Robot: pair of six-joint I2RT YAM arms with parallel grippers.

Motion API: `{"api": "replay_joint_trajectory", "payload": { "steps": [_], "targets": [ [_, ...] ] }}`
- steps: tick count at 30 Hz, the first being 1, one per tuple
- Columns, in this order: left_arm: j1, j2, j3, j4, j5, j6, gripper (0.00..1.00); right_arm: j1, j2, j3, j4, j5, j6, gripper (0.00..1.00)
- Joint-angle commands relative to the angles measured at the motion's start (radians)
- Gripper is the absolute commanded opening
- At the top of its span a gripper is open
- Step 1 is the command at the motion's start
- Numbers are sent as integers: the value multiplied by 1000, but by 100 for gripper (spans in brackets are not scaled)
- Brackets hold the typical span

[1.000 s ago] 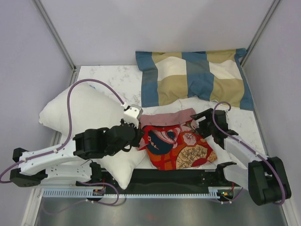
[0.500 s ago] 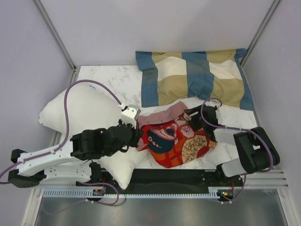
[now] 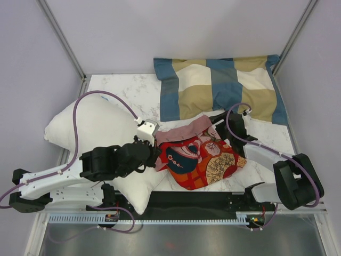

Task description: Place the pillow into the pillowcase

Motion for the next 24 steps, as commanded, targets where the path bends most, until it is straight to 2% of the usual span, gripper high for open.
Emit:
{"api": "replay_joint_trajectory", "payload": {
  "steps": [1, 20, 22, 23, 24],
  "targets": [
    [-2, -13, 22, -3, -20, -15, 2, 4, -14, 56, -31, 47, -66, 77],
    [-2, -20, 52, -30, -12, -11, 2, 88, 292, 156, 101, -11, -17, 77],
    [-1, -18, 57, -34, -9, -8, 2, 93, 312, 172, 113, -14, -14, 74],
    [-1, -16, 58, -35, -9, -8, 2, 93, 325, 176, 134, -14, -14, 63],
    [-2, -16, 60, -37, -9, -8, 2, 93, 332, 182, 147, -16, -14, 58]
  ]
}}
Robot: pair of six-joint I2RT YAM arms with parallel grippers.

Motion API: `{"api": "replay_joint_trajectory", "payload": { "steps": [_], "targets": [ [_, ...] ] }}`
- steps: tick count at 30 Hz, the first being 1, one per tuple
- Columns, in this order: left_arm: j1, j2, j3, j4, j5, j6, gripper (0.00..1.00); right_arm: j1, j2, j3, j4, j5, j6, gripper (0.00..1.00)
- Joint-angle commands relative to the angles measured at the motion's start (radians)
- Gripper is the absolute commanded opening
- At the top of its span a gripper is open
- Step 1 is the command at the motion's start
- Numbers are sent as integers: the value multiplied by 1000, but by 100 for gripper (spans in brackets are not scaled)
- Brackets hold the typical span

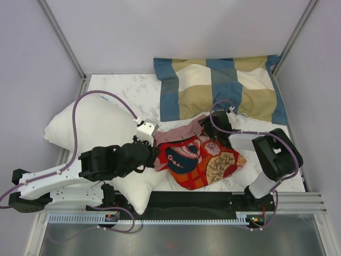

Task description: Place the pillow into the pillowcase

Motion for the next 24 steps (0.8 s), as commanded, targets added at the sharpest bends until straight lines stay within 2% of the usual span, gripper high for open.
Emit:
{"api": "replay_joint_trajectory", "payload": {
  "steps": [1, 2, 4, 6, 7, 10, 14, 17, 20, 22, 23, 24],
  "targets": [
    [-2, -15, 49, -3, -10, -8, 2, 9, 36, 41, 87, -6, 11, 53],
    [-1, -15, 49, -3, -8, -6, 2, 9, 40, 47, 92, -9, 9, 40],
    [-1, -15, 52, -7, -8, -6, 2, 7, 50, 72, 98, -15, -1, 31],
    [-1, -16, 54, -13, -10, -6, 2, 6, 67, 90, 130, -35, -6, 6],
    [-1, -18, 54, -15, -11, -8, 2, 4, 70, 98, 135, -44, -5, 0],
    [-1, -18, 54, -24, -19, -9, 2, -7, 46, 106, 135, -55, -11, 0],
    [-2, -4, 60, -26, -28, -11, 2, -59, -81, 124, 40, -35, -67, 0],
    [-1, 47, 82, -23, -31, -2, 2, -161, -183, 162, -10, -98, -115, 0],
    [-2, 132, 143, -15, -37, 24, 2, -266, -291, 251, -31, -251, -211, 0],
    [-2, 166, 218, -10, -53, 32, 2, -315, -341, 377, -89, -310, -274, 0],
    [-2, 183, 245, -7, -54, 50, 2, -329, -365, 433, -177, -330, -294, 0],
    [-2, 209, 305, -3, -57, 64, 2, -359, -371, 549, -224, -351, -310, 0]
  ]
}}
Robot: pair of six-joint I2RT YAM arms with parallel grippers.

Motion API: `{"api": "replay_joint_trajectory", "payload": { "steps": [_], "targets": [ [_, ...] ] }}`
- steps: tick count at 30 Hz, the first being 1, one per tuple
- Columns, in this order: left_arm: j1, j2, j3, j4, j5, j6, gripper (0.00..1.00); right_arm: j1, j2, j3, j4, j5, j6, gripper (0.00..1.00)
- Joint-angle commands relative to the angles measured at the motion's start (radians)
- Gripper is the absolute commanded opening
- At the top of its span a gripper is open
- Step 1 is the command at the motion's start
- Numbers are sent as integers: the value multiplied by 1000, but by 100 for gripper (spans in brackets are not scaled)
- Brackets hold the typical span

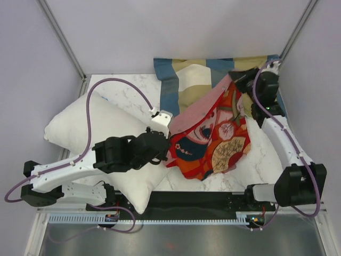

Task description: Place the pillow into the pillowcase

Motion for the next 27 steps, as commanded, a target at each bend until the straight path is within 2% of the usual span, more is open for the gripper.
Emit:
{"api": "replay_joint_trajectory", "payload": {
  "steps": [1, 5, 8, 10, 12, 17, 20, 21, 23, 24, 25, 26, 27],
  "targets": [
    [-2, 45, 159, 37, -49, 66, 2, -56, -93, 263, -118, -187, -112, 0],
    [-4, 81, 371, 30, -26, 251, 2, -159, -78, 449, -96, -427, 9, 0],
    [-2, 53, 507, 43, -43, 308, 2, -194, -15, 627, -55, -542, 122, 0],
    [-2, 47, 613, 45, -38, 339, 2, -202, 38, 771, -55, -571, 164, 0],
    [-2, 52, 694, 50, 38, 394, 2, -222, 62, 866, -55, -588, 216, 0],
    [-2, 148, 671, 134, 163, 430, 2, -323, 44, 874, 7, -582, 278, 0],
    [-4, 246, 643, 203, 230, 410, 2, -473, -10, 782, 137, -597, 399, 0],
    [-7, 269, 641, 229, 265, 402, 2, -566, -16, 749, 172, -609, 446, 0],
    [-17, 324, 649, 324, 311, 399, 2, -657, -10, 735, 250, -648, 576, 0],
    [-33, 381, 655, 359, 340, 399, 2, -752, -1, 730, 289, -662, 632, 0],
    [-44, 412, 666, 432, 359, 401, 2, -804, 22, 728, 412, -678, 799, 0],
    [-54, 446, 722, 453, 377, 408, 2, -853, 40, 739, 483, -686, 886, 0],
    [-86, 531, 767, 461, 396, 416, 2, -936, 66, 824, 534, -694, 954, 0]
  ]
}}
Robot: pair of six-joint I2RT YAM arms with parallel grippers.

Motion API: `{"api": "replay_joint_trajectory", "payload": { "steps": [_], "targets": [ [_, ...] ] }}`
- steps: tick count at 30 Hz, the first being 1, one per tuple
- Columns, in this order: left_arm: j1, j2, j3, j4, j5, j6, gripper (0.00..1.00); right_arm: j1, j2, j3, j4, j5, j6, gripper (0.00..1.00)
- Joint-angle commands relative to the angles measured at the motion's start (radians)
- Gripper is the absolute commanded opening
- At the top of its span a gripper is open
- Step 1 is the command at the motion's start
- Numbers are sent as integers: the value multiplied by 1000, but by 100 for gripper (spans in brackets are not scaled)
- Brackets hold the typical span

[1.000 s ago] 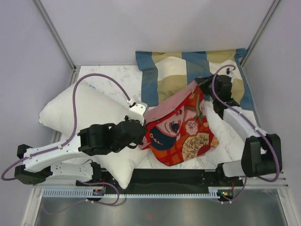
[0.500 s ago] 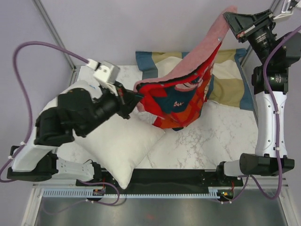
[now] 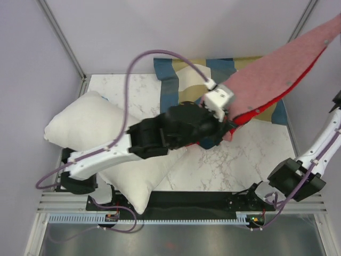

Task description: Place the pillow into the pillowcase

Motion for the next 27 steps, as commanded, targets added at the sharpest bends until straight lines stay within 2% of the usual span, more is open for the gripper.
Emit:
{"api": "replay_joint_trajectory", "payload": {
  "steps": [1, 2, 3, 4, 5, 6, 7, 9, 11, 12, 13, 14, 15, 16, 17, 18, 19, 20, 22, 23, 27],
  "targets": [
    [-79, 134, 196, 133, 114, 87, 2, -199, 89, 279, 339, -57, 426, 0],
    [-99, 182, 255, 133, 114, 96, 2, -199, 128, 281, 312, -66, 436, 0],
    [-134, 214, 307, 132, 132, 99, 2, -205, 166, 515, 266, -69, 430, 0],
    [-148, 273, 358, 135, 154, 92, 2, -207, 258, 651, 126, -66, 413, 0],
    [-159, 298, 453, 153, 180, 86, 2, -205, 303, 784, 49, -33, 387, 0],
    [-182, 314, 484, 176, 204, 79, 2, -205, 335, 943, 4, -1, 399, 0],
    [-189, 329, 501, 253, 215, 61, 2, -205, 343, 947, 32, 44, 444, 0],
    [-202, 322, 489, 321, 252, 37, 2, -205, 302, 827, 74, 58, 434, 0],
    [-200, 271, 443, 351, 211, -23, 2, -191, 248, 789, 19, 26, 350, 0],
    [-194, 236, 400, 355, 101, -45, 2, -131, 230, 754, -18, -6, 219, 0],
    [-183, 193, 335, 371, 59, -66, 2, -86, 189, 718, -58, -23, 162, 0],
    [-165, 74, 149, 395, 31, -118, 2, -41, 167, 671, -73, -37, 112, 0],
    [-101, 14, 40, 461, 8, -164, 2, 53, 147, 567, -98, -64, -3, 0],
    [-52, -57, -70, 489, 19, -307, 2, 100, 118, 516, -154, -78, -61, 0],
    [2, -165, -290, 521, 52, -377, 2, 141, 106, 403, -190, -86, -131, 0],
    [81, -222, -388, 539, 86, -428, 2, 227, 69, 332, -217, -89, -185, 0],
    [99, -267, -556, 541, 58, -456, 2, 265, 47, 251, -224, -86, -272, 0],
    [100, -310, -633, 540, 18, -448, 2, 298, 21, 91, -218, -80, -310, 0],
    [99, -427, -787, 540, -76, -473, 2, 382, -48, -53, -237, -45, -432, 0],
    [99, -463, -927, 541, -96, -488, 2, 410, -63, -170, -253, -28, -466, 0],
    [99, -563, -1160, 485, -98, -563, 2, 595, -91, -388, -314, 90, -624, 0]
  ]
}}
